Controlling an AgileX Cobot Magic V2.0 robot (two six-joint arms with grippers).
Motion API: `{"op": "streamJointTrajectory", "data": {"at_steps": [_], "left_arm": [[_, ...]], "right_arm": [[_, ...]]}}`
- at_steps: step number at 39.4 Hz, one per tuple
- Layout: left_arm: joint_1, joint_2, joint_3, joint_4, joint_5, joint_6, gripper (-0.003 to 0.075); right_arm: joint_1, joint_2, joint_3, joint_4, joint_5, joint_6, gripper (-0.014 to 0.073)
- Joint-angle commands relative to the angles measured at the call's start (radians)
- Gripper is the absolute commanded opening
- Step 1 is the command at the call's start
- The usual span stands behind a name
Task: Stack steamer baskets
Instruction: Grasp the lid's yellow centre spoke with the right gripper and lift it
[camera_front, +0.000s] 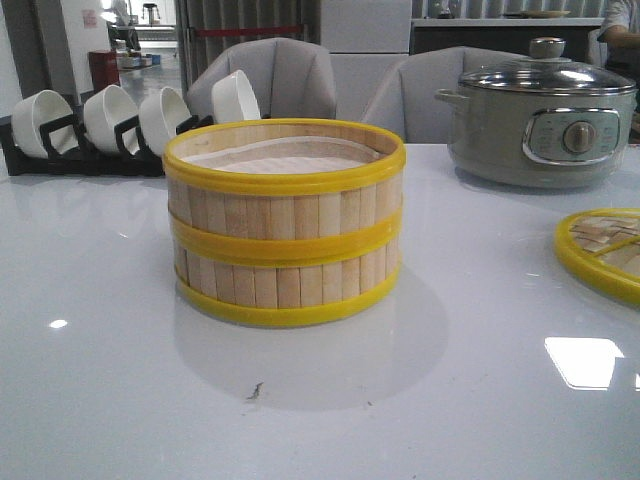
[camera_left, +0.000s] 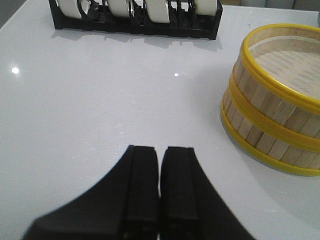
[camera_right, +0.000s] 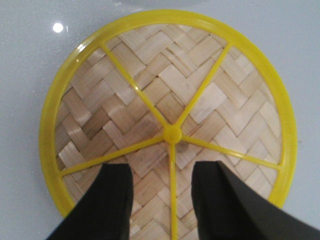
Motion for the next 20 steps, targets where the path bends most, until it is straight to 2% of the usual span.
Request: {"op": "streamJointTrajectory", "data": {"at_steps": [1, 10, 20], "left_arm": [[0.0, -0.002, -0.031, 0.002, -0.087, -0.006, 0.0086], [0.0, -0.002, -0.031, 0.002, -0.087, -0.006, 0.0086], [0.0, -0.002, -0.031, 0.002, -0.087, -0.006, 0.0086]], "right_arm": [[-0.006, 0.001, -0.083, -0.017, -0.014, 0.0, 0.0393], [-0.006, 0.097, -0.183, -0.02, 0.058, 0.0, 0.0393], [-0.023, 0.127, -0.19, -0.027, 0.057, 0.0, 0.0393]]}}
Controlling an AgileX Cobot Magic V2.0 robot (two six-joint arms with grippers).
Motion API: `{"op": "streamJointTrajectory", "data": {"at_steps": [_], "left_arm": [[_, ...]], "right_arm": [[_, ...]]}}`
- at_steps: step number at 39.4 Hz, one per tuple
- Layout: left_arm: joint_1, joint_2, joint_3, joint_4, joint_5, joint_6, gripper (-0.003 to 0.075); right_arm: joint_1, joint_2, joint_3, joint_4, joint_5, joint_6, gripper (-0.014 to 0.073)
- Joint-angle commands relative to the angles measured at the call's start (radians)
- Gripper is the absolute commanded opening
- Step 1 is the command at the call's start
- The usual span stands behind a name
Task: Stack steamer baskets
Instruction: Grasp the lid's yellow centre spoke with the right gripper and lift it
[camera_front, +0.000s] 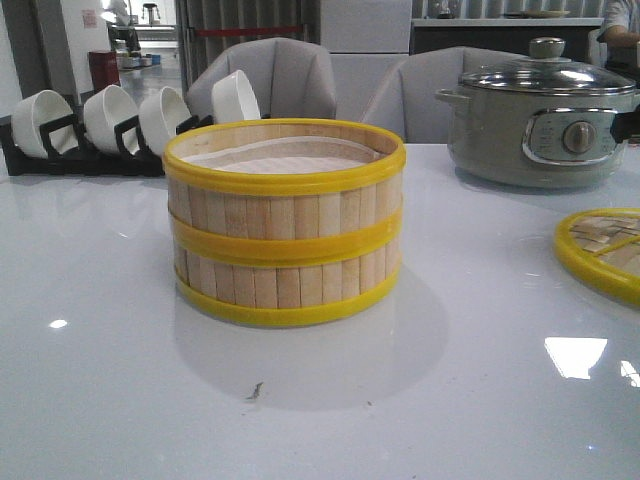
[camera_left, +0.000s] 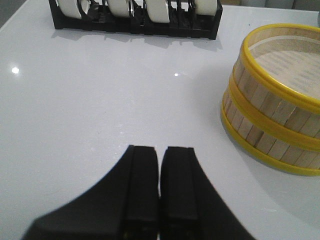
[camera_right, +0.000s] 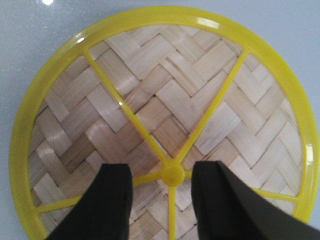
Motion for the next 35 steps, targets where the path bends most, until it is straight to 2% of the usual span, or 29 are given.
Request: {"op": "streamJointTrajectory", "data": {"at_steps": [1, 26, 28, 34, 35], "left_arm": [[0.0, -0.002, -0.031, 0.002, -0.087, -0.006, 0.0086], [0.0, -0.002, -0.031, 0.002, -0.087, -0.006, 0.0086], [0.0, -0.002, -0.031, 0.002, -0.087, -0.006, 0.0086], [0.0, -0.002, -0.031, 0.002, -0.087, -0.006, 0.0086], [0.0, -0.002, -0.031, 0.002, -0.087, -0.006, 0.0086]], "right_arm": [[-0.017, -0.041, -0.036, -0.016, -0.027, 0.0, 0.0393], [-0.017, 0.001, -0.036, -0.016, -0.057, 0.0, 0.0386], [-0.017, 0.001, -0.036, -0.016, -0.056, 0.0, 0.0344], [-0.017, 0.001, -0.036, -0.015, -0.025, 0.0, 0.0059], [-0.017, 0.001, -0.036, -0.015, -0.021, 0.0, 0.0041]]}}
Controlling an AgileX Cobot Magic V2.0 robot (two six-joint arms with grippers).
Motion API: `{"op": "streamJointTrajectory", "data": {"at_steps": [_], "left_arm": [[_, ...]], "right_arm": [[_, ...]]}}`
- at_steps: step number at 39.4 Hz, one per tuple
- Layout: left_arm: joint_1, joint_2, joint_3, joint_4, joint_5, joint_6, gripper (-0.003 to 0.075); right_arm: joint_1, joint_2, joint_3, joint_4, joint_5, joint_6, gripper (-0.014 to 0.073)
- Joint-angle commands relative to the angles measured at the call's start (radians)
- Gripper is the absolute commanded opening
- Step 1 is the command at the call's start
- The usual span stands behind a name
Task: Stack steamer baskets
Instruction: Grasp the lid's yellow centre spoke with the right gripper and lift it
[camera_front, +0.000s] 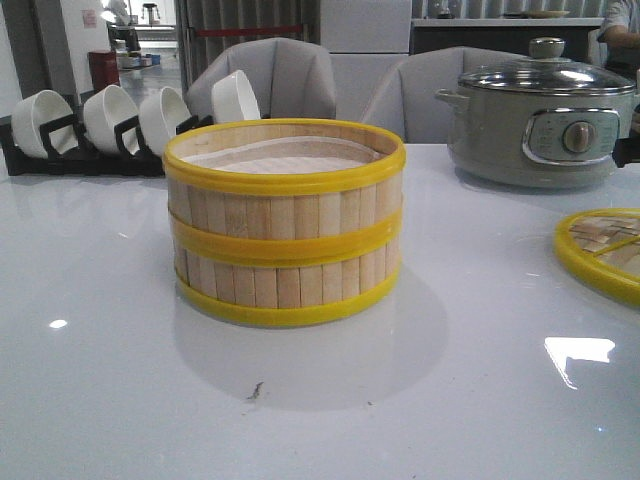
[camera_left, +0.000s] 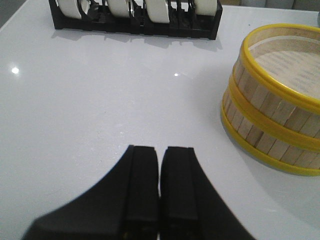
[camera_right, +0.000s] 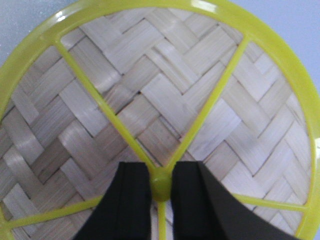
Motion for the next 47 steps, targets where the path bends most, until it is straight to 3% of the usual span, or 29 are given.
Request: {"op": "streamJointTrajectory", "data": {"at_steps": [1, 11, 23, 29, 47], "left_arm": [[0.0, -0.002, -0.031, 0.002, -0.087, -0.006, 0.0086], [0.0, -0.002, -0.031, 0.002, -0.087, -0.006, 0.0086], [0.0, -0.002, -0.031, 0.002, -0.087, -0.006, 0.0086], [0.0, -0.002, -0.031, 0.002, -0.087, -0.006, 0.0086], [0.0, -0.002, -0.031, 0.002, -0.087, -0.006, 0.0086]], "right_arm": [[-0.004, -0.053, -0.033, -0.01, -0.007, 0.0, 0.0063], [0.038, -0.118, -0.043, -0.011, 0.026, 0.0, 0.0053], [0.158, -0.216, -0.224, -0.01, 0.184, 0.0, 0.0053], [0.259, -0.217, -0.387, 0.001, 0.287, -0.002, 0.0053], [0.623, -0.072, -0.763, 0.087, 0.383, -0.08, 0.0053]]}}
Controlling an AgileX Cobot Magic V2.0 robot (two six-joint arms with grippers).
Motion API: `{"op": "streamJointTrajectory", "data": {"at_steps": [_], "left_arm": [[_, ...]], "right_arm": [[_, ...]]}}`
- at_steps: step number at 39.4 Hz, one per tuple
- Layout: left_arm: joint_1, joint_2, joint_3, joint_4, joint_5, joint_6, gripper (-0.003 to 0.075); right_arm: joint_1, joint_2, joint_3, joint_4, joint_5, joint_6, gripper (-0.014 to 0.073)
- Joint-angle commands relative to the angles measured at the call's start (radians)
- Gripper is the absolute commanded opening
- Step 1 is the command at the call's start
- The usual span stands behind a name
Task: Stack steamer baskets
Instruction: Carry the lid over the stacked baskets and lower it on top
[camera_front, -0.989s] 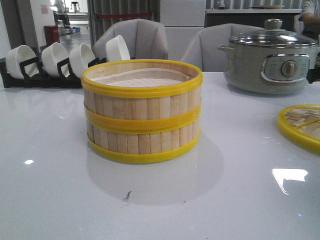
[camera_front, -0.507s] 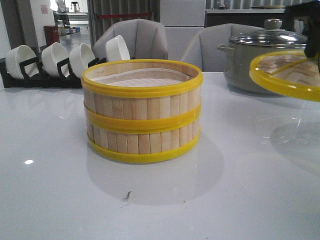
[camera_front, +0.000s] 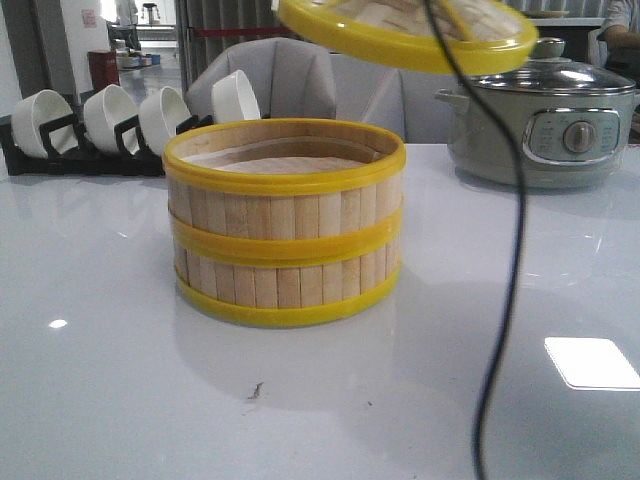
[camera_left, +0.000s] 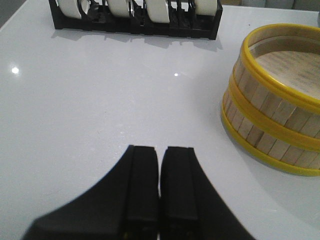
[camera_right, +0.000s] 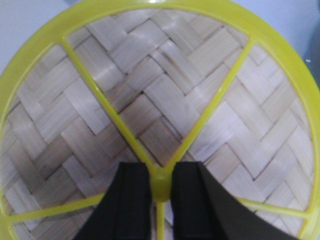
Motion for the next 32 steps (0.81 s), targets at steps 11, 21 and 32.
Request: {"op": "streamJointTrajectory", "data": {"at_steps": [11, 21, 32], "left_arm": [[0.0, -0.002, -0.031, 0.002, -0.087, -0.006, 0.0086], [0.0, -0.002, -0.031, 0.002, -0.087, -0.006, 0.0086], [0.0, -0.002, -0.031, 0.002, -0.087, -0.006, 0.0086]], "right_arm": [[0.174, 0.107, -0.169, 0.003, -0.006, -0.043, 0.0053], [0.181, 0.139, -0.17, -0.03, -0.006, -0.046, 0.0053], [0.18, 0.166, -0.17, -0.068, -0.012, -0.046, 0.0053]]}}
